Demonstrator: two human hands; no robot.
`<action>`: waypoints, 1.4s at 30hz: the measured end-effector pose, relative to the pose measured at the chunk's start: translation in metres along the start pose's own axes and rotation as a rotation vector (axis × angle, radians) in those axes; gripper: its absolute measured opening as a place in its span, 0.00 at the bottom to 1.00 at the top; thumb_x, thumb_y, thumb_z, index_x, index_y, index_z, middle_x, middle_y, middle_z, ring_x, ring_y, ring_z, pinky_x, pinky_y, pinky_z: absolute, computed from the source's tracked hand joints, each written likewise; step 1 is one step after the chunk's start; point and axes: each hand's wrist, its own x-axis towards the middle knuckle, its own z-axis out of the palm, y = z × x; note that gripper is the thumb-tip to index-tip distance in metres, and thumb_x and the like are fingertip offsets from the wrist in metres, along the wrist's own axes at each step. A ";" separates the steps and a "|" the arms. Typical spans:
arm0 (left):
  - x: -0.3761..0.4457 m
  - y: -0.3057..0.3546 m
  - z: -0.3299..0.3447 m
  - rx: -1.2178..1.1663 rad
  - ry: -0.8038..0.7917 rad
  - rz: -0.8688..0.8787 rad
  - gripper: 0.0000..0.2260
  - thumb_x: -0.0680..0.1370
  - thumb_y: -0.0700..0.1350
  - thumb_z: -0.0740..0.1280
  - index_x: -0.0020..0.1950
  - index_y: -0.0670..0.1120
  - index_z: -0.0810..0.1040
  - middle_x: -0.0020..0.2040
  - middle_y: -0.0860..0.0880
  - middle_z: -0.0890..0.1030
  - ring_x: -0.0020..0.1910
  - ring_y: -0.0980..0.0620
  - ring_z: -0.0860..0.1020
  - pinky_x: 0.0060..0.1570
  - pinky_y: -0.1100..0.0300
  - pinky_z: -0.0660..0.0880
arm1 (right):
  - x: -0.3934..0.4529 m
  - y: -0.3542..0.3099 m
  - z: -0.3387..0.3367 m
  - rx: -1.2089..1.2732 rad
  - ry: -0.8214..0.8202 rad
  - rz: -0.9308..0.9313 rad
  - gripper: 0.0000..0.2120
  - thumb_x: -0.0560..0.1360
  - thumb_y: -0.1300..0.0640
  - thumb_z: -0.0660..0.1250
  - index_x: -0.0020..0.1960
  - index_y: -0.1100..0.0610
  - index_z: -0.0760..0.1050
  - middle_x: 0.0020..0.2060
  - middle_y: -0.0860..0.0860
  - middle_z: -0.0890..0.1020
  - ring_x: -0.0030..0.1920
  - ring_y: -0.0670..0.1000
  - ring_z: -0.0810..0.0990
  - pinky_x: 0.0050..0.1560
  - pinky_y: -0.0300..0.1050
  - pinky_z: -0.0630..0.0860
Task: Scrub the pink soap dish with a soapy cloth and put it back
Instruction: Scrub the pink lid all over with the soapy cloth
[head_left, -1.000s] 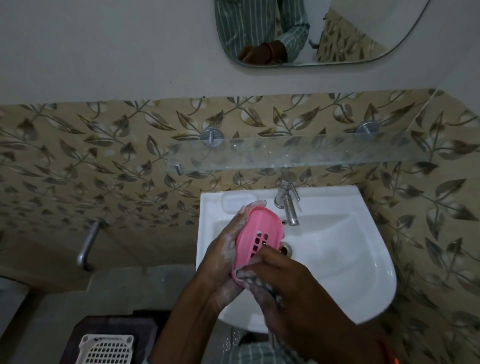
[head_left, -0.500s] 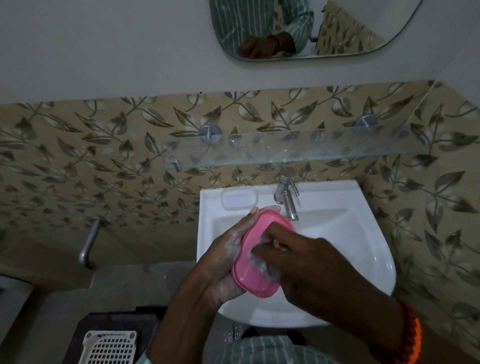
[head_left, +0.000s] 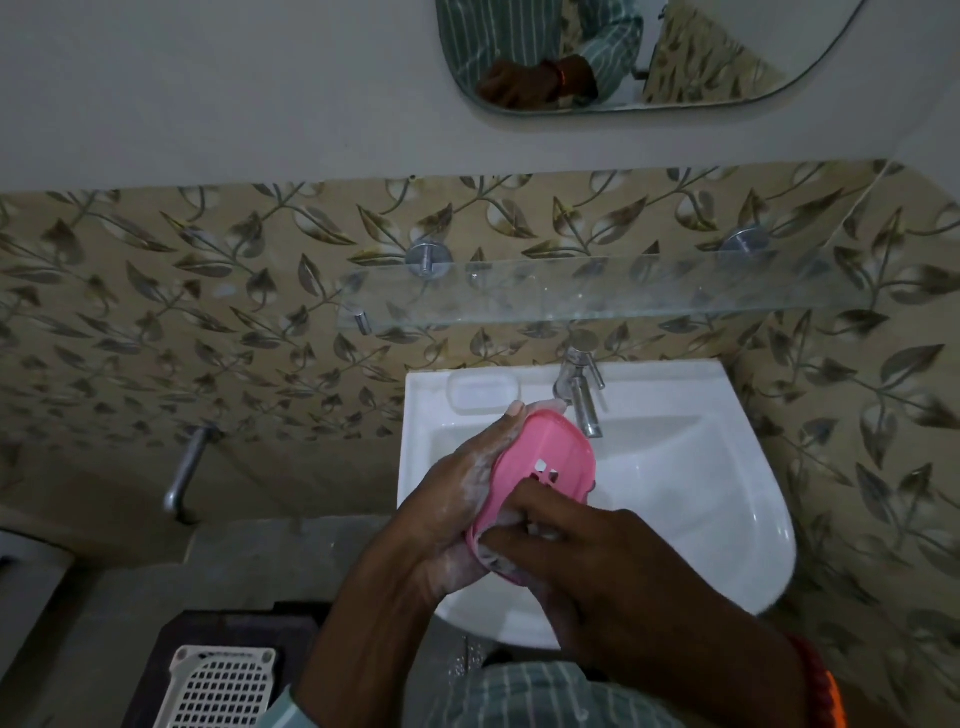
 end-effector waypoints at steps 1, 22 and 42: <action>0.000 -0.002 0.001 0.025 0.013 0.015 0.20 0.81 0.60 0.63 0.69 0.52 0.79 0.68 0.32 0.77 0.67 0.32 0.77 0.71 0.34 0.68 | 0.000 0.003 0.000 0.005 0.007 -0.002 0.13 0.75 0.59 0.63 0.58 0.51 0.77 0.53 0.50 0.76 0.38 0.53 0.79 0.30 0.50 0.80; -0.013 0.005 0.004 -0.098 -0.105 0.191 0.23 0.81 0.61 0.58 0.72 0.53 0.76 0.63 0.34 0.79 0.55 0.38 0.80 0.45 0.47 0.81 | -0.011 0.004 -0.008 -0.078 0.038 0.150 0.11 0.73 0.60 0.66 0.55 0.51 0.78 0.50 0.47 0.75 0.34 0.51 0.77 0.25 0.50 0.76; -0.015 -0.015 0.007 0.024 0.044 0.529 0.23 0.78 0.63 0.63 0.70 0.54 0.75 0.68 0.32 0.75 0.52 0.39 0.81 0.44 0.48 0.83 | 0.004 -0.030 0.025 0.311 0.467 0.517 0.07 0.69 0.51 0.77 0.46 0.48 0.83 0.42 0.34 0.82 0.45 0.31 0.80 0.47 0.23 0.74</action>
